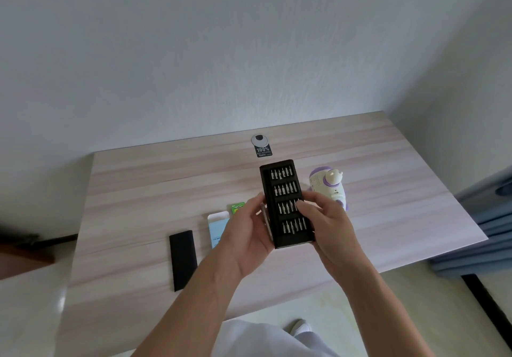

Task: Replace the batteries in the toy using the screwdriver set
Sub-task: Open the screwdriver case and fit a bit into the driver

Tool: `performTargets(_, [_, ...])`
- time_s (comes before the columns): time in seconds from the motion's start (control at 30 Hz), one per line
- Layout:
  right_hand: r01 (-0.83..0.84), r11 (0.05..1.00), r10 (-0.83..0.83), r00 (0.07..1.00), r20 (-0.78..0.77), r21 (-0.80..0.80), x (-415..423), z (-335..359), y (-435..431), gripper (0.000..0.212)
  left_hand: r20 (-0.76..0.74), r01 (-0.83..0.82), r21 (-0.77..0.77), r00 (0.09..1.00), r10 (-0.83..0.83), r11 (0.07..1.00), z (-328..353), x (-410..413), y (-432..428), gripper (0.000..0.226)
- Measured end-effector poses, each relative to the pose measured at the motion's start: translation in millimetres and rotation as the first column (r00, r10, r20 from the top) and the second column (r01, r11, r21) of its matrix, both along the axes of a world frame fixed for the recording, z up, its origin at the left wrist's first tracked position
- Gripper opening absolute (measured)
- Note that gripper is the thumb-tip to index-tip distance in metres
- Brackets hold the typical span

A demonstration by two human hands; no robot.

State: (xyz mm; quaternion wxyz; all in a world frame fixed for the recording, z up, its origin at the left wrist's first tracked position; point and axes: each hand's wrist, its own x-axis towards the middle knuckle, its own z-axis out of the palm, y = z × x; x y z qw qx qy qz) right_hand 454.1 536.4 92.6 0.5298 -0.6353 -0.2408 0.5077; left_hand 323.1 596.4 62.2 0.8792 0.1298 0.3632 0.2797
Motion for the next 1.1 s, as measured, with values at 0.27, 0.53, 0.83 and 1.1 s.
performTargets(0.27, [-0.065,0.998,0.063,0.880,0.471,-0.011,-3.4,-5.2,1.1,0.013,-0.043,-0.018,0.102,0.999,0.022,0.995,9.6,-11.9,-11.7,0.029])
performTargets(0.53, [-0.330,0.906,-0.052,0.535,0.844,0.264,7.6,-3.4,6.8,0.016,-0.108,-0.022,0.152,0.993,0.039,0.988,13.0,-10.6,-23.4,0.039])
performTargets(0.83, [-0.381,0.885,-0.041,0.509,0.860,0.267,19.4,-11.3,4.9,0.015,-0.180,-0.027,0.190,0.982,0.062,0.981,16.0,-4.4,-29.4,0.026])
performTargets(1.1, [-0.413,0.882,-0.008,0.470,0.883,0.228,25.1,-12.5,4.4,0.012,-0.212,-0.010,0.184,0.976,0.050,0.983,16.1,2.0,-31.9,0.026])
